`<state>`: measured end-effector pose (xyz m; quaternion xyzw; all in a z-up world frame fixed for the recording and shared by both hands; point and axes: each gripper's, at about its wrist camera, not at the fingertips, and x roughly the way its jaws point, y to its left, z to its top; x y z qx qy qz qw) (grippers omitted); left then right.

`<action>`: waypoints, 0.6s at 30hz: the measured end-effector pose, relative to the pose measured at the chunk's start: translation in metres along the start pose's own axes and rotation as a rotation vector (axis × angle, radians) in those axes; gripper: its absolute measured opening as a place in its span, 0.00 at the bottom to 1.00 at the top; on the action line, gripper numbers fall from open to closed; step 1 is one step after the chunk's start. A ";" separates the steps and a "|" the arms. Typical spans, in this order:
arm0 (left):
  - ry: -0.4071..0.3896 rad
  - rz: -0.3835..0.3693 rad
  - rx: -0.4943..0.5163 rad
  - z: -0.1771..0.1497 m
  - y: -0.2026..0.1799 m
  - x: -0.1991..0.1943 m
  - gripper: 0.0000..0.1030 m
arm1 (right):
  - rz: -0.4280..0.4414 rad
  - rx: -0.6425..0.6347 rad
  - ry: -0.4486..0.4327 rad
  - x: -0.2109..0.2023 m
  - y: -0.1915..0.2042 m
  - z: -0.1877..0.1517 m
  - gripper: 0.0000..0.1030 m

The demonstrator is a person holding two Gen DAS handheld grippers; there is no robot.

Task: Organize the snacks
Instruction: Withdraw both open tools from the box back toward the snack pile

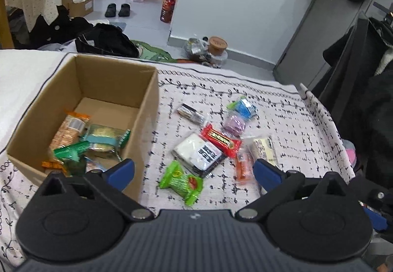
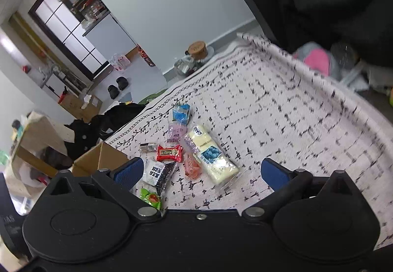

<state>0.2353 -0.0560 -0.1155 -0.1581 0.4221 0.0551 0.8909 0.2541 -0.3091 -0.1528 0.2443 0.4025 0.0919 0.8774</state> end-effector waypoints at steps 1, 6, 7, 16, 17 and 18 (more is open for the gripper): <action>0.014 -0.003 -0.002 0.000 -0.002 0.003 1.00 | 0.003 0.010 0.005 0.002 -0.003 0.000 1.00; 0.064 0.008 0.003 -0.004 -0.011 0.017 1.00 | -0.023 0.033 0.019 0.015 -0.011 0.002 0.99; 0.067 0.017 0.009 -0.005 -0.013 0.019 1.00 | -0.028 0.039 0.026 0.018 -0.012 0.002 0.98; 0.098 0.074 0.054 -0.011 -0.023 0.045 0.95 | -0.039 0.026 0.087 0.045 -0.017 0.001 0.91; 0.096 0.092 0.063 -0.012 -0.023 0.048 0.92 | -0.045 0.027 0.094 0.049 -0.017 0.002 0.90; 0.100 0.104 0.069 -0.013 -0.024 0.052 0.91 | -0.051 0.026 0.101 0.052 -0.018 0.002 0.89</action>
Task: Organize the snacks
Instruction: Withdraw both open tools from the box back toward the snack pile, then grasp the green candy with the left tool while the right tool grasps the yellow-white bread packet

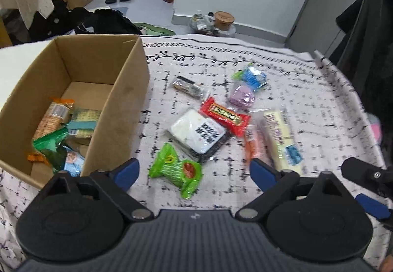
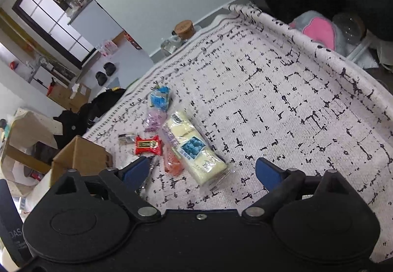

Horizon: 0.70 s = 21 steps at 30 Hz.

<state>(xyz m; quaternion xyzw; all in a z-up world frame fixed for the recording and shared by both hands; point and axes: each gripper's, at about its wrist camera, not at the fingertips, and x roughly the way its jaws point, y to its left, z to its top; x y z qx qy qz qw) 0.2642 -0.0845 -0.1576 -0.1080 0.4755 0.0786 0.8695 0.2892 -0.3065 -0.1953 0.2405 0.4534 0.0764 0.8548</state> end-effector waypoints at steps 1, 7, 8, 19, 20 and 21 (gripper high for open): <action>0.009 0.007 0.001 -0.001 0.000 0.004 0.88 | 0.001 -0.004 0.005 0.003 0.000 0.000 0.88; -0.009 0.077 0.058 -0.002 -0.007 0.016 0.88 | 0.016 -0.041 0.044 0.023 -0.001 0.000 0.83; -0.012 0.085 0.064 -0.001 -0.009 0.017 0.88 | 0.017 -0.048 0.047 0.026 -0.001 0.001 0.83; 0.006 0.124 0.039 -0.004 -0.012 0.033 0.70 | 0.012 -0.107 0.073 0.051 -0.001 0.001 0.75; 0.023 0.124 0.031 -0.003 -0.010 0.037 0.68 | 0.011 -0.120 0.068 0.053 0.000 0.001 0.75; 0.040 0.125 0.022 -0.003 -0.009 0.042 0.68 | 0.012 -0.135 0.060 0.054 0.001 0.001 0.75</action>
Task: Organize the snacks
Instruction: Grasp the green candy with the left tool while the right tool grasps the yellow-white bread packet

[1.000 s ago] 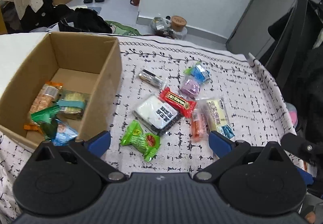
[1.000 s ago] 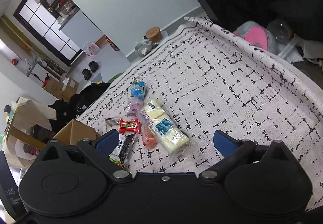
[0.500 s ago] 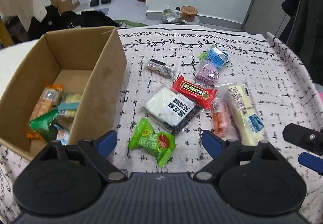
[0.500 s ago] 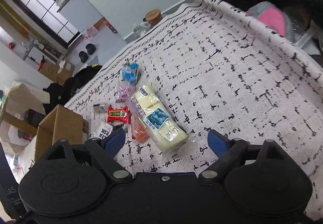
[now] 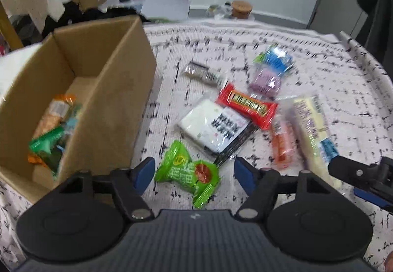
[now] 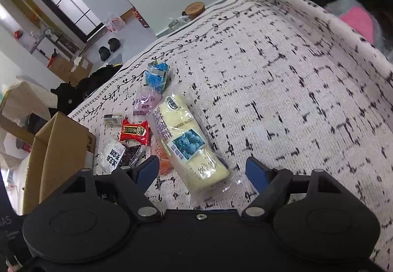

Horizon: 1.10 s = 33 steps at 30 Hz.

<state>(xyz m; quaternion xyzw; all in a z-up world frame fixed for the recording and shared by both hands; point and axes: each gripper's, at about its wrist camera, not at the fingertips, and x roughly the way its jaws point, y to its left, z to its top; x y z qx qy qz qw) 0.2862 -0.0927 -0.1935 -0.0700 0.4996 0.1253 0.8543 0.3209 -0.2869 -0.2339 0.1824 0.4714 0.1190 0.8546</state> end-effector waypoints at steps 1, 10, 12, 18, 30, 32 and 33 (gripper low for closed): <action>0.012 0.003 -0.006 0.000 0.000 0.004 0.67 | -0.001 -0.011 -0.003 0.001 0.001 0.000 0.75; 0.054 0.010 -0.049 0.000 0.000 0.020 0.36 | -0.019 -0.099 -0.001 0.018 0.009 0.002 0.75; 0.062 0.005 -0.064 0.001 -0.001 0.020 0.32 | -0.038 -0.117 0.011 0.023 0.011 0.002 0.73; 0.071 -0.018 -0.082 0.002 0.000 0.017 0.31 | -0.025 -0.157 0.053 0.024 0.018 -0.007 0.35; 0.026 -0.076 -0.100 -0.002 0.012 -0.010 0.30 | -0.020 -0.097 0.020 -0.015 0.020 -0.014 0.30; 0.014 -0.092 -0.109 -0.002 0.014 -0.017 0.30 | -0.014 -0.077 0.006 -0.022 0.020 -0.015 0.30; 0.009 -0.101 -0.114 -0.002 0.016 -0.021 0.30 | -0.012 -0.068 0.001 -0.026 0.021 -0.015 0.30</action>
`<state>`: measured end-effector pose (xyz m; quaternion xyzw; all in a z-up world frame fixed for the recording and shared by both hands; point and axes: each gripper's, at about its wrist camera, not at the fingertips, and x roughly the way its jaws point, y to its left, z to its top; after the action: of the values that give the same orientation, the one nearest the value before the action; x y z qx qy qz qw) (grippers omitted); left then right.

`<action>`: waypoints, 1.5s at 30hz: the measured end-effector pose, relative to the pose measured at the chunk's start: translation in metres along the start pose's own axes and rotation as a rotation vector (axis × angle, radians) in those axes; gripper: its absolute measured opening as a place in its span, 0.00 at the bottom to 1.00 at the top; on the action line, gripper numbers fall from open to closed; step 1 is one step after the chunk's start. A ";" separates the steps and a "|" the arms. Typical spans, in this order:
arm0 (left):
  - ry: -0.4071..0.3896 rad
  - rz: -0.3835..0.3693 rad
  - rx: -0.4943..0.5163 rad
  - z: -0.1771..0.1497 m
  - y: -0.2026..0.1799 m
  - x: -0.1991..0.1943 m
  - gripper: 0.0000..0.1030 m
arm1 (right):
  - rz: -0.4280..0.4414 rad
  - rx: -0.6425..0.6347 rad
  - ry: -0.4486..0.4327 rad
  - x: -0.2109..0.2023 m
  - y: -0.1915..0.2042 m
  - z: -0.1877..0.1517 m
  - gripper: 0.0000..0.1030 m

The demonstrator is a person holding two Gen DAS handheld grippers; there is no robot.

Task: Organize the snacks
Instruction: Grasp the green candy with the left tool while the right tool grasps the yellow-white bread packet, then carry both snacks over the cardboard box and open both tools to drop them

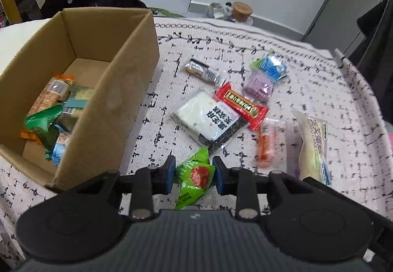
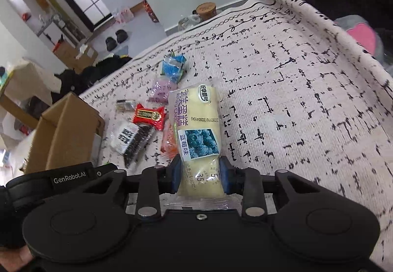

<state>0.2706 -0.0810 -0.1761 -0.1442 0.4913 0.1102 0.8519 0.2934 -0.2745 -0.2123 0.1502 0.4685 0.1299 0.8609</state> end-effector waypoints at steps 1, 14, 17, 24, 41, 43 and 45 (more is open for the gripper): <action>-0.006 -0.009 -0.005 0.000 0.001 -0.004 0.30 | -0.002 0.005 -0.007 -0.004 0.002 -0.001 0.30; -0.086 -0.071 -0.014 0.003 0.030 -0.040 0.30 | -0.011 0.033 -0.102 -0.033 0.046 -0.012 0.30; -0.099 -0.095 -0.028 0.005 0.038 -0.049 0.30 | -0.004 0.041 -0.127 -0.040 0.058 -0.012 0.30; -0.166 -0.125 -0.080 0.018 0.061 -0.071 0.30 | -0.006 0.035 -0.170 -0.050 0.085 -0.004 0.30; -0.203 -0.144 -0.214 0.051 0.125 -0.078 0.31 | 0.047 -0.026 -0.156 -0.028 0.139 0.005 0.30; -0.203 -0.141 -0.238 0.055 0.132 -0.077 0.31 | 0.057 -0.032 -0.152 -0.024 0.146 0.007 0.29; -0.211 -0.137 -0.259 0.058 0.139 -0.077 0.31 | 0.067 -0.041 -0.147 -0.019 0.154 0.008 0.29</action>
<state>0.2335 0.0657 -0.1006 -0.2733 0.3699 0.1287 0.8786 0.2774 -0.1406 -0.1344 0.1573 0.3962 0.1567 0.8909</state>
